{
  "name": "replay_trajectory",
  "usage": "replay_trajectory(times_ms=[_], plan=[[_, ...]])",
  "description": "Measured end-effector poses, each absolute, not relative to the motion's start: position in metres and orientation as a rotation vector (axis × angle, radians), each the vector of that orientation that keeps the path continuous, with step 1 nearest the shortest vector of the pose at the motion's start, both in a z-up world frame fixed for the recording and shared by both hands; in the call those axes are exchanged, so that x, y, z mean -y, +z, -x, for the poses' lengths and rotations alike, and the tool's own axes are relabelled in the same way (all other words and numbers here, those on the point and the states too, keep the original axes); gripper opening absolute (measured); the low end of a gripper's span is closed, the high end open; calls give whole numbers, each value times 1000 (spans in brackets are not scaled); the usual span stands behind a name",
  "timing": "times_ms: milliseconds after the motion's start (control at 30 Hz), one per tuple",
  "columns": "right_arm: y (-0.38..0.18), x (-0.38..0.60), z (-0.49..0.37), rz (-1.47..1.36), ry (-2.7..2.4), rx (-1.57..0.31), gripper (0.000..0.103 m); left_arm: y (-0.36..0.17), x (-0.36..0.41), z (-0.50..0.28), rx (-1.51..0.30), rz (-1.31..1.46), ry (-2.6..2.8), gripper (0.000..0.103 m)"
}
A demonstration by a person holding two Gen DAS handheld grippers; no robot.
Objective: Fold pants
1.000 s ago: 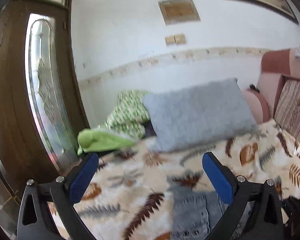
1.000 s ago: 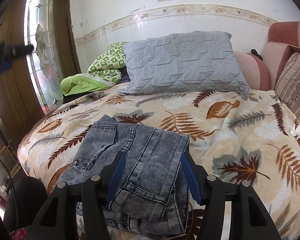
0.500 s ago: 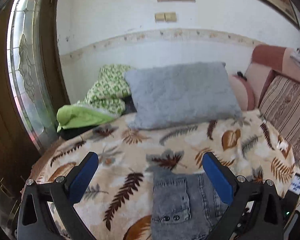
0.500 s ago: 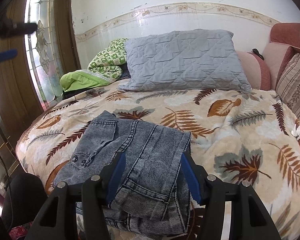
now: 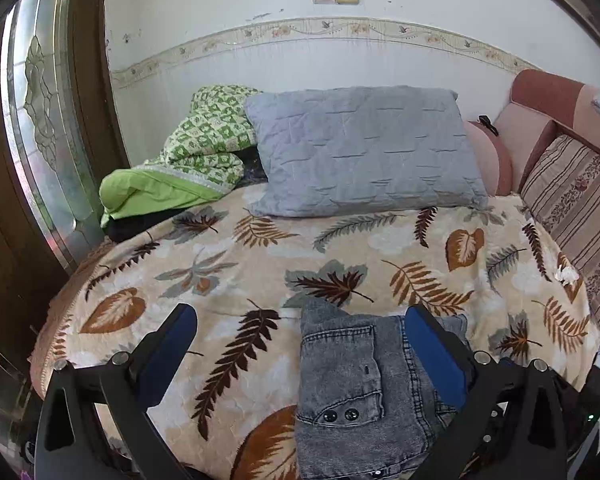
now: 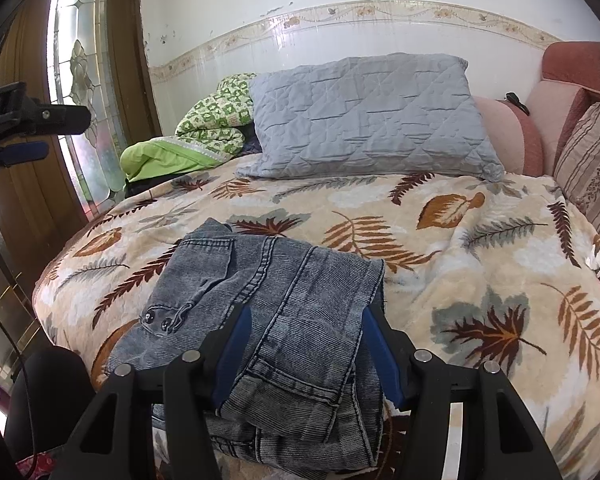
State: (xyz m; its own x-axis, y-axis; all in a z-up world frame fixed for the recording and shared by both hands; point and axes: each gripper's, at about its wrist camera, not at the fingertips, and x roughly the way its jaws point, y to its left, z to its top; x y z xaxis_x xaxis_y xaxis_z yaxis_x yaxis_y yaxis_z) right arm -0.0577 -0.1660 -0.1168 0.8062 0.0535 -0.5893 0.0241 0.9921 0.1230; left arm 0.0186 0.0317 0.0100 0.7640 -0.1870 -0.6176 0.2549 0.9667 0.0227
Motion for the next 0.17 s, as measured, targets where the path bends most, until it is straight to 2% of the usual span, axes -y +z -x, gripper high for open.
replay_trajectory(times_ms=[167], plan=[[-119, 164, 56, -117, 17, -640, 61, 5, -37, -26, -673, -92, -212, 103]])
